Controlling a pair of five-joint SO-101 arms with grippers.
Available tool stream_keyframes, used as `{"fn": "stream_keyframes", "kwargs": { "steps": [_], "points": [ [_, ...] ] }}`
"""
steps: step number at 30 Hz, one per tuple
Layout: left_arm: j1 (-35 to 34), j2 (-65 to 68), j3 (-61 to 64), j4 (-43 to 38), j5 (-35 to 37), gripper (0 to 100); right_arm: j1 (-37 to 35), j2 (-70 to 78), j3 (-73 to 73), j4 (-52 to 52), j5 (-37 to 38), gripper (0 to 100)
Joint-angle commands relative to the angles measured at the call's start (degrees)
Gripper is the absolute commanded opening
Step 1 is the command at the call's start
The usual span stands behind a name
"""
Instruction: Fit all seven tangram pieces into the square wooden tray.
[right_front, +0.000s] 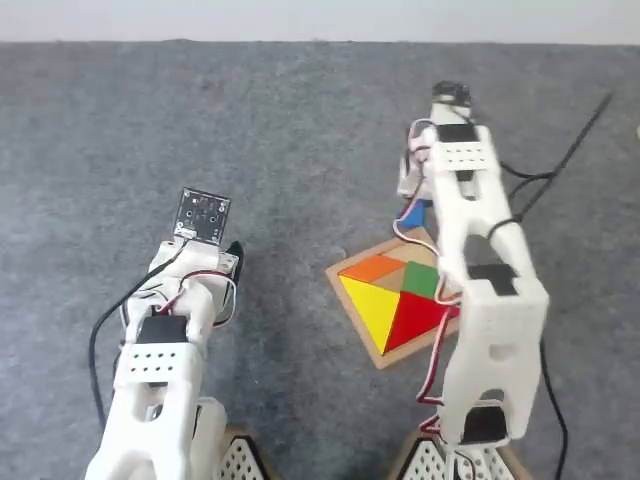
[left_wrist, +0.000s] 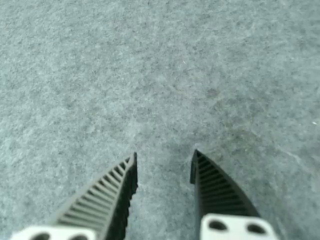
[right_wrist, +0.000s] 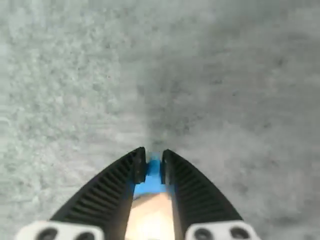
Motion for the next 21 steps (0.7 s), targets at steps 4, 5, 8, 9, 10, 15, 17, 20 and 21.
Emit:
{"fn": "stream_keyframes", "kwargs": {
  "steps": [4,5,8,9,10,15,17,20,21],
  "points": [
    [0.26,-0.18,-0.48,-1.14,-0.44,17,12.09,-16.75,14.77,-10.24,1.14,4.4],
    [0.26,-0.18,-0.48,-1.14,-0.44,17,13.41,-18.15,16.7,-11.38,1.85,4.4],
    [0.26,-0.18,-0.48,-1.14,-0.44,17,15.87,-21.67,21.45,-13.93,2.81,4.5],
    [0.26,-0.18,-0.48,-1.14,-0.44,17,16.13,-22.46,22.51,-14.37,2.99,4.5],
    [0.26,-0.09,-0.48,-1.14,-0.44,17,15.96,-23.16,23.21,-14.46,2.99,4.5],
    [0.26,0.0,-0.48,-1.14,-0.44,17,3.56,-22.99,23.3,-10.86,5.36,16.6],
    [0.26,0.0,-0.48,-1.14,-0.44,17,-2.15,-21.49,22.77,-10.42,4.13,24.6],
    [0.26,0.0,-0.48,-1.05,-0.44,17,-6.37,-17.45,20.4,-9.98,4.84,27.3],
    [0.26,0.0,-0.48,-1.05,-0.44,17,-6.73,-16.04,19.34,-9.1,5.54,27.3]
  ]
}}
